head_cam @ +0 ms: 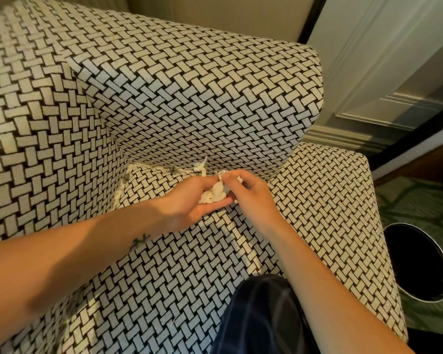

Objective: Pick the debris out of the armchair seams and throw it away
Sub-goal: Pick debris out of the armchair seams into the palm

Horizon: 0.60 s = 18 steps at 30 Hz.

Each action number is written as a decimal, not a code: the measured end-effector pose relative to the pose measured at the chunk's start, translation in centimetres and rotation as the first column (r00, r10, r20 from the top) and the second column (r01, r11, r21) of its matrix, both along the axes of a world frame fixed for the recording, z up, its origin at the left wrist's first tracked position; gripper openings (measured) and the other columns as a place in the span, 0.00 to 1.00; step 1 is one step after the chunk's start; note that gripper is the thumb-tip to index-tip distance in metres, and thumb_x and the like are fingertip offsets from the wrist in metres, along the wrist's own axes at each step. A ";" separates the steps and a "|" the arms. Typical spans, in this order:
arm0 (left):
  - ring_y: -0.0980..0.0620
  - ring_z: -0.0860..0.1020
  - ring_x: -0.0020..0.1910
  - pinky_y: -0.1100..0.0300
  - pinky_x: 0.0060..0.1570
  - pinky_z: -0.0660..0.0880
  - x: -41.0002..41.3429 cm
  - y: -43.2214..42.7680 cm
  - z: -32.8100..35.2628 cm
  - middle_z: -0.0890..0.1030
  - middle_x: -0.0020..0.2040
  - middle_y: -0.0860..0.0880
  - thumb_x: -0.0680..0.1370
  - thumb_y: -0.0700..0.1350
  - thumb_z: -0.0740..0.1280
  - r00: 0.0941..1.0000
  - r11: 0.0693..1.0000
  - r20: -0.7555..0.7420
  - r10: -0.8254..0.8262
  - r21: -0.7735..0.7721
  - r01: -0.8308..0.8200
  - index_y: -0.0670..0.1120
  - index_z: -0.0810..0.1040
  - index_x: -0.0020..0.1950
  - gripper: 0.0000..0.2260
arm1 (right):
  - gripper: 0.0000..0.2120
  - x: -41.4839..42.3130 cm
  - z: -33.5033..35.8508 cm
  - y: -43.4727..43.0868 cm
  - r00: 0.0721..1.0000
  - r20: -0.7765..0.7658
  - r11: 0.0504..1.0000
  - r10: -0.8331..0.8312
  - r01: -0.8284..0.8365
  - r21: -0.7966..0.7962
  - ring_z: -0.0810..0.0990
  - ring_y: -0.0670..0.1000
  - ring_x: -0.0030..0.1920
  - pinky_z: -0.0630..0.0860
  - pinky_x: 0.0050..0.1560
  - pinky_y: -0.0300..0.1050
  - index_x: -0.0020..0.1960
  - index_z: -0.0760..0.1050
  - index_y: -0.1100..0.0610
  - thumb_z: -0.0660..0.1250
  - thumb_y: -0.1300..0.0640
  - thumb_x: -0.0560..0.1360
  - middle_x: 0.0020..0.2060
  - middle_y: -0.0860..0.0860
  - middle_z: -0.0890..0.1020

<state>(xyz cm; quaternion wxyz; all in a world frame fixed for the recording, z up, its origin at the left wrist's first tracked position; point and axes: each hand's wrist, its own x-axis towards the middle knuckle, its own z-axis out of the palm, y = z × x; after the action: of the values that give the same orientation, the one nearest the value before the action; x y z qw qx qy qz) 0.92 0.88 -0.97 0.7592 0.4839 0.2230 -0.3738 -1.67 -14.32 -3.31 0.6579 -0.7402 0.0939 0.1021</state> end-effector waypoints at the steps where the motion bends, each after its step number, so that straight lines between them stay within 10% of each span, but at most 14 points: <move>1: 0.45 0.83 0.58 0.57 0.50 0.84 -0.1 -0.1 0.3 0.83 0.59 0.38 0.83 0.34 0.61 1.000 1.000 0.011 0.009 -0.003 -0.009 0.34 0.76 0.65 0.11 | 0.08 -0.1 0.2 0.3 0.999 0.004 0.999 -0.032 0.032 0.030 0.82 0.40 0.41 0.77 0.43 0.34 0.52 0.83 0.55 0.65 0.53 0.82 0.39 0.44 0.85; 12: 0.46 0.82 0.50 0.57 0.46 0.84 0.1 -0.6 4.3 0.78 0.65 0.34 0.81 0.27 0.58 0.987 0.998 0.149 -0.063 0.040 0.058 0.38 0.72 0.69 0.18 | 0.10 -0.3 4.6 0.8 0.993 0.049 0.988 -0.109 0.102 0.116 0.84 0.41 0.42 0.79 0.43 0.35 0.55 0.83 0.55 0.64 0.54 0.83 0.44 0.44 0.86; 18: 0.50 0.81 0.43 0.60 0.43 0.82 0.8 -0.4 7.4 0.83 0.51 0.40 0.82 0.29 0.57 0.980 0.998 0.189 -0.064 -0.008 0.066 0.39 0.78 0.63 0.15 | 0.08 0.4 7.4 0.7 0.980 0.126 0.987 -0.151 0.142 0.082 0.84 0.44 0.45 0.80 0.46 0.37 0.54 0.83 0.53 0.66 0.53 0.82 0.46 0.47 0.86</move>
<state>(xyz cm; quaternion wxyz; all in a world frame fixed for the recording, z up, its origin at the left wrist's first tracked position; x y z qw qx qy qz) 1.70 0.47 6.43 0.7678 0.5186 0.1314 -0.3525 -1.28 -13.59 4.05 0.6947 -0.7122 0.1008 0.0076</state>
